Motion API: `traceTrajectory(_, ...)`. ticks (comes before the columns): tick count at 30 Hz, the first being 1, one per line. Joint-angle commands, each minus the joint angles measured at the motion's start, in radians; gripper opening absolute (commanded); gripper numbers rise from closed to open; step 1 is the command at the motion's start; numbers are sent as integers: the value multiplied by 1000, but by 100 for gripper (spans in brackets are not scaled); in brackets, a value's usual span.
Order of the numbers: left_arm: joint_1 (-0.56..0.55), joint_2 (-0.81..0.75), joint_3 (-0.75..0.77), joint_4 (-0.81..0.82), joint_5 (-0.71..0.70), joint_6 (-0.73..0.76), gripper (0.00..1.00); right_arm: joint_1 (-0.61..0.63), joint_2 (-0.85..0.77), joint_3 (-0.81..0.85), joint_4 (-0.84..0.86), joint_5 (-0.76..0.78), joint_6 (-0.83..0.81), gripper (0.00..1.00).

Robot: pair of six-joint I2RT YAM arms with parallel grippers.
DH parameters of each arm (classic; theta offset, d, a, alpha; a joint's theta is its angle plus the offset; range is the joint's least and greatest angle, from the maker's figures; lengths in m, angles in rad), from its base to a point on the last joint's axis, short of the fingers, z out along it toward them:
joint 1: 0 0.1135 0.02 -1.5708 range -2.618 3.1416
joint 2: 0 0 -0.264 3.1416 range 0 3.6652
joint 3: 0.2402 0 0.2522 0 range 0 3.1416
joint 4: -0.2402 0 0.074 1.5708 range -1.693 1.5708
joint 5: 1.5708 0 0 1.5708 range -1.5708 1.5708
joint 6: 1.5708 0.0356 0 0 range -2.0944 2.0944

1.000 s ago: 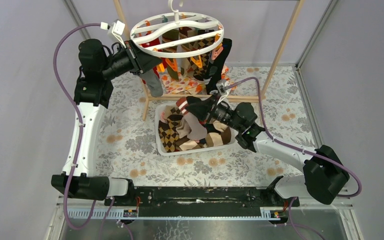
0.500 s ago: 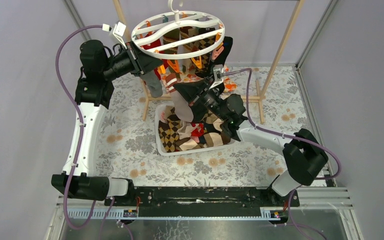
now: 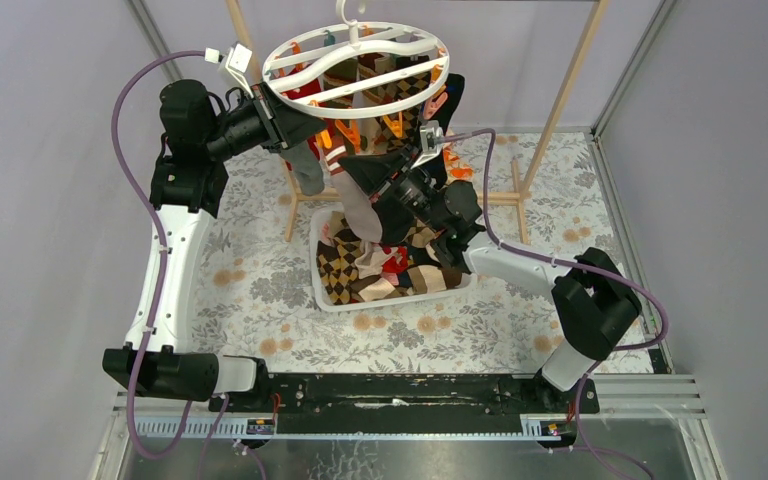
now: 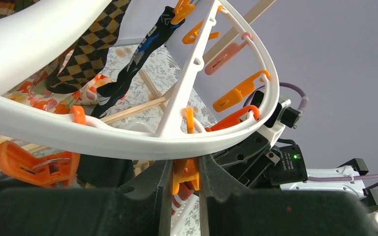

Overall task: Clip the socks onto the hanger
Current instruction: Clamp the sock onto the hanger.

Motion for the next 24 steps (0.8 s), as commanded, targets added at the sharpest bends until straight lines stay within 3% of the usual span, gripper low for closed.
traceTrajectory(1,-7,-5,6,11,22,-12,10,8,-1,66,65,-3,2,0)
traceTrajectory(18,-7,-3,9,13,23,-12,10,8,39,145,39,-65,25,0)
traceTrajectory(22,-7,-8,6,12,15,-8,26,8,37,152,38,-61,23,0)
traceTrajectory(24,-6,-14,-1,12,6,-1,44,8,35,152,39,-62,21,5)
